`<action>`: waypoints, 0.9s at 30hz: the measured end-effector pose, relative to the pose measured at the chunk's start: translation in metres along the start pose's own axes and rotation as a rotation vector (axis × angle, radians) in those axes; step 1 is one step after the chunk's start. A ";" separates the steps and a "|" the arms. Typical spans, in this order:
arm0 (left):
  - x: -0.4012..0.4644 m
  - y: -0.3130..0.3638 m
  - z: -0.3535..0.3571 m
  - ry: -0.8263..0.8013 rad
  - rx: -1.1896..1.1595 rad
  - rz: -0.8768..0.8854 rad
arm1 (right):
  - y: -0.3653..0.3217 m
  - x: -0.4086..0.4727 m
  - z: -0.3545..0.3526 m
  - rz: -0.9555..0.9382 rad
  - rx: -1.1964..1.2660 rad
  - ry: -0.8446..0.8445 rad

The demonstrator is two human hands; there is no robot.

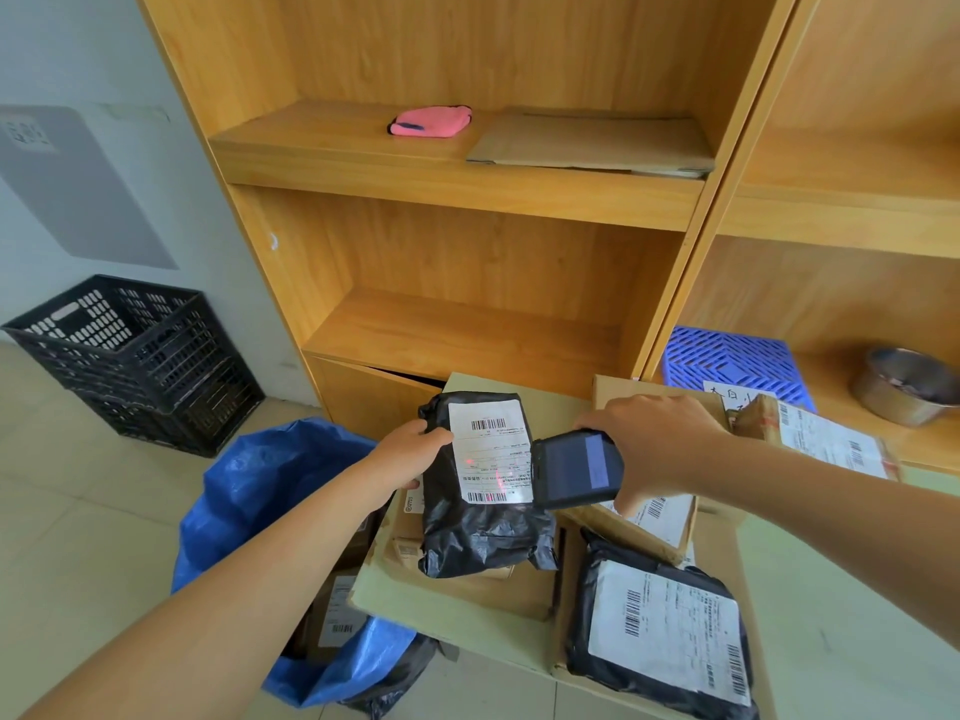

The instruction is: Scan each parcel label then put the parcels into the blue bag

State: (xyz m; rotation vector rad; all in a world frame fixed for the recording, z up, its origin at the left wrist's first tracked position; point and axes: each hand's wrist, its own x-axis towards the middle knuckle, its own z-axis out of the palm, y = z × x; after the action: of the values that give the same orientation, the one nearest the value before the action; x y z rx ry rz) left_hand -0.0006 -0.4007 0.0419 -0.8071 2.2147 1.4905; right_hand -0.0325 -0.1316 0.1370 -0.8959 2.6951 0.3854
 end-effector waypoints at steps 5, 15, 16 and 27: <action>0.002 0.002 0.001 -0.031 -0.034 0.008 | -0.013 -0.005 0.001 -0.058 0.013 0.019; 0.002 -0.006 -0.002 -0.045 -0.003 -0.028 | -0.020 0.000 -0.004 -0.027 0.060 0.043; 0.003 -0.007 -0.003 -0.062 0.000 -0.032 | -0.019 0.001 -0.006 -0.011 0.056 0.047; 0.001 -0.019 -0.010 -0.030 0.093 0.071 | 0.002 0.011 -0.016 0.156 0.025 0.138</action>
State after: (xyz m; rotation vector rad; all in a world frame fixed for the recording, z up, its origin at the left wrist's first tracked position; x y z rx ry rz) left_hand 0.0107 -0.4156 0.0310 -0.6792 2.2938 1.4099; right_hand -0.0447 -0.1415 0.1489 -0.7321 2.9005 0.3321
